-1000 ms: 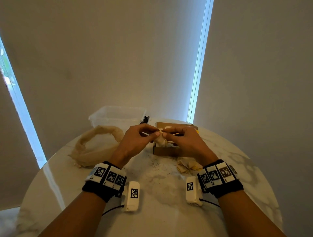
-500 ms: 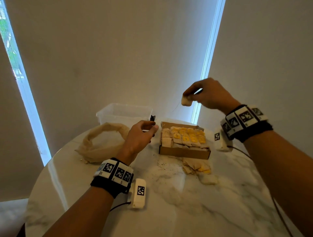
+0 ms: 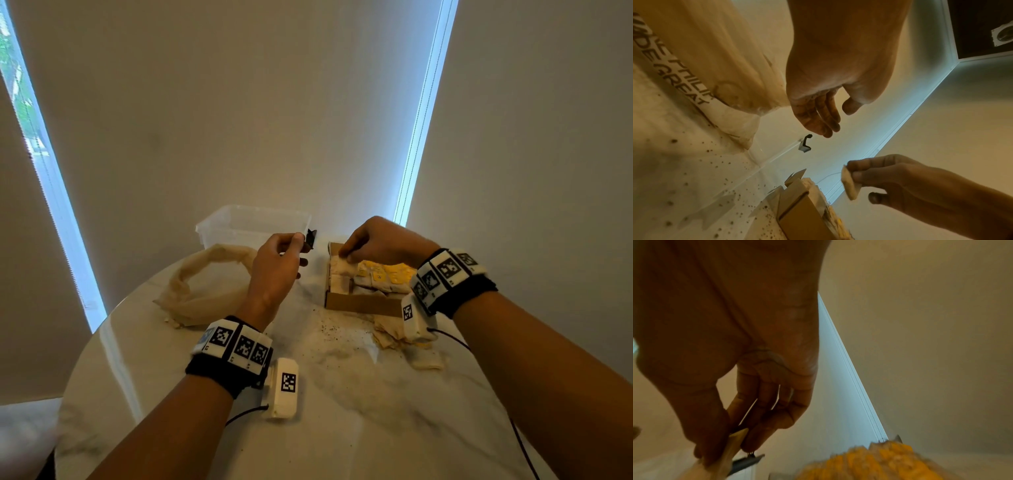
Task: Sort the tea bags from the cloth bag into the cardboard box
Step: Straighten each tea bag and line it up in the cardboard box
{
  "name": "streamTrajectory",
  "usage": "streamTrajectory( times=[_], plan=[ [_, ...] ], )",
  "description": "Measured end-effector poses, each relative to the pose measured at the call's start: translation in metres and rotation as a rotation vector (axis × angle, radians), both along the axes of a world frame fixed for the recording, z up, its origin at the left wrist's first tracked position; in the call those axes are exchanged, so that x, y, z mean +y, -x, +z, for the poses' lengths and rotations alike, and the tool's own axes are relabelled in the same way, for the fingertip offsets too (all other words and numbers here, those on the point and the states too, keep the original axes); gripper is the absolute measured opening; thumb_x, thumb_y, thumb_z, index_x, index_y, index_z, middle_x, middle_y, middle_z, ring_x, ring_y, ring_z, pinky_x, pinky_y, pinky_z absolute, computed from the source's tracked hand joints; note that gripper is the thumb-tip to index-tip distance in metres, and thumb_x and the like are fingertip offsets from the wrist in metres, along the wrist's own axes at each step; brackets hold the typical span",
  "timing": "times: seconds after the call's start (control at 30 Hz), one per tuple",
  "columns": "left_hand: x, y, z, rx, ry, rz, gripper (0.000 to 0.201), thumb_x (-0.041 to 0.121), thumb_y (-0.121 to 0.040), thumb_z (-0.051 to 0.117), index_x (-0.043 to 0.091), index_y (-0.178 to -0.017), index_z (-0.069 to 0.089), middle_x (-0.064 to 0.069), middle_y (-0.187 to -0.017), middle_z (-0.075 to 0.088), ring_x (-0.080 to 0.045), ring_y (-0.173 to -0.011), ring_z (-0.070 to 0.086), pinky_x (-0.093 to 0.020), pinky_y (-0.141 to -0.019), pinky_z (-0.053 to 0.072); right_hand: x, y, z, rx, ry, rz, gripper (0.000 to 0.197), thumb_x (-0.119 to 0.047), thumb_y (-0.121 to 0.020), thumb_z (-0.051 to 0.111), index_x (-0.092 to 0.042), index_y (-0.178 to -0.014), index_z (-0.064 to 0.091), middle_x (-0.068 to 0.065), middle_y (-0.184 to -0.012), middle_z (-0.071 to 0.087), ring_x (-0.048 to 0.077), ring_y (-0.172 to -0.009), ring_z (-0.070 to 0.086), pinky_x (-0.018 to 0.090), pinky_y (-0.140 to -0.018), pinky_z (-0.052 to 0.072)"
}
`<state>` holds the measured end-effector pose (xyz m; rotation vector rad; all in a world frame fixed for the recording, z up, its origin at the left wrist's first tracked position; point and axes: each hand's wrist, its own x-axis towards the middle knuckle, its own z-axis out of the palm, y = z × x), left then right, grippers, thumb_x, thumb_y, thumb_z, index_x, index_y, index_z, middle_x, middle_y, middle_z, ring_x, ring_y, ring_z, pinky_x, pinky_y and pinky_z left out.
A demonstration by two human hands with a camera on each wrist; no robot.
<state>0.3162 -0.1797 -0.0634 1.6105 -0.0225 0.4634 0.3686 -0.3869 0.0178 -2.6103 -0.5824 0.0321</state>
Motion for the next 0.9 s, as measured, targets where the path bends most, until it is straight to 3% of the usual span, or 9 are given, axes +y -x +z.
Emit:
streamTrajectory(
  times=[0.17, 0.43, 0.53, 0.63, 0.77, 0.9],
  plan=[
    [0.000, 0.001, -0.001, 0.019, -0.005, -0.010, 0.027, 0.042, -0.108, 0.053, 0.026, -0.126, 0.066, 0.013, -0.109, 0.075, -0.004, -0.089, 0.074, -0.039, -0.088, 0.064, 0.007, -0.009, -0.029, 0.070, 0.027, 0.014, 0.021, -0.016, -0.090, 0.083, -0.021, -0.110, 0.084, -0.008, -0.106, 0.078, 0.014, -0.103, 0.068, 0.033, -0.101, 0.053],
    [-0.001, 0.003, 0.000, 0.028, -0.005, -0.039, 0.026, 0.041, -0.108, 0.053, 0.025, -0.124, 0.066, 0.012, -0.110, 0.075, -0.008, -0.093, 0.074, -0.040, -0.089, 0.063, 0.010, -0.015, -0.049, 0.058, 0.078, 0.011, 0.024, -0.024, -0.084, 0.089, -0.027, -0.107, 0.083, -0.020, -0.095, 0.068, 0.004, -0.092, 0.061, 0.024, -0.078, 0.044],
    [-0.001, 0.003, 0.000, 0.032, -0.004, -0.041, 0.026, 0.041, -0.109, 0.053, 0.025, -0.125, 0.066, 0.012, -0.110, 0.075, -0.008, -0.093, 0.074, -0.041, -0.089, 0.063, 0.010, -0.015, -0.056, -0.003, 0.079, 0.007, 0.025, -0.023, -0.085, 0.088, -0.023, -0.110, 0.082, -0.019, -0.099, 0.065, 0.001, -0.087, 0.055, 0.016, -0.070, 0.037],
    [-0.002, 0.003, 0.000, 0.032, 0.001, -0.050, 0.026, 0.040, -0.108, 0.054, 0.025, -0.125, 0.066, 0.011, -0.111, 0.075, -0.010, -0.094, 0.074, -0.041, -0.090, 0.062, 0.011, -0.015, -0.063, -0.053, 0.093, -0.004, 0.022, -0.026, -0.085, 0.089, -0.024, -0.106, 0.081, -0.013, -0.107, 0.068, 0.003, -0.091, 0.057, 0.014, -0.069, 0.036],
    [-0.003, 0.004, 0.001, 0.034, -0.025, -0.046, 0.026, 0.041, -0.108, 0.054, 0.025, -0.124, 0.067, 0.011, -0.109, 0.075, -0.009, -0.094, 0.074, -0.038, -0.087, 0.062, 0.006, -0.013, -0.058, -0.078, 0.060, -0.012, 0.020, -0.026, -0.087, 0.087, -0.022, -0.106, 0.082, -0.010, -0.106, 0.068, 0.007, -0.097, 0.060, 0.016, -0.070, 0.039],
    [-0.012, 0.006, 0.006, 0.055, -0.167, -0.118, 0.026, 0.043, -0.106, 0.058, 0.025, -0.121, 0.068, 0.011, -0.106, 0.076, -0.009, -0.093, 0.074, -0.031, -0.080, 0.062, -0.018, -0.003, -0.034, -0.116, -0.049, -0.006, 0.018, -0.019, -0.089, 0.085, -0.023, -0.106, 0.082, -0.011, -0.102, 0.073, 0.002, -0.092, 0.064, 0.017, -0.079, 0.047]
  ],
)
